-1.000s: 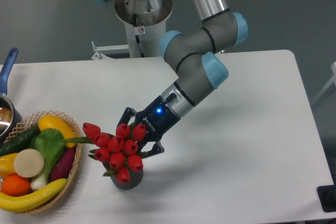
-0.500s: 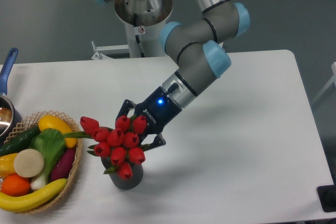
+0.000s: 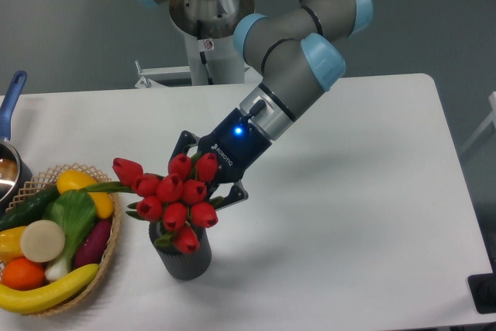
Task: Pick up the flowers from the vase
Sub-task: 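Lift the gripped tulips up out of the grey vase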
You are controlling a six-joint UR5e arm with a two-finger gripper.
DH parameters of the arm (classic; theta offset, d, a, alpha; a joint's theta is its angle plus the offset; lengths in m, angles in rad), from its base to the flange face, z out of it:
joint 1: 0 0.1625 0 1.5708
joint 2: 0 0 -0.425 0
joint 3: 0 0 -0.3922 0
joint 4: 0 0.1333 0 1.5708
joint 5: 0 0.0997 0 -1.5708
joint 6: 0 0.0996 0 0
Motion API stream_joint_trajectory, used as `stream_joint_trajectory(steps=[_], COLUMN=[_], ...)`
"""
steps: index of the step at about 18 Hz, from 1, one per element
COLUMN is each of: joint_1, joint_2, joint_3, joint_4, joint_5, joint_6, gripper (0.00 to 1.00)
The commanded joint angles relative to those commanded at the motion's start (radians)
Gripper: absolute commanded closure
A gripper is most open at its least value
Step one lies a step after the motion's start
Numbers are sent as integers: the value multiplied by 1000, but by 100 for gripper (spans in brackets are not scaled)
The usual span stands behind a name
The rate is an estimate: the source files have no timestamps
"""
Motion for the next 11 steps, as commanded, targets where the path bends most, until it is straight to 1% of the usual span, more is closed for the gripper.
stream_joint_trajectory(steps=[2,7,11], joint_1=[8,5,8], joint_2=[15,25,54], joint_3=[8,81,113], joint_4=[0,0,0], joint_5=[-3,-9,-8], joint_6=[-26,-147,-230], gripper=[57,57,57])
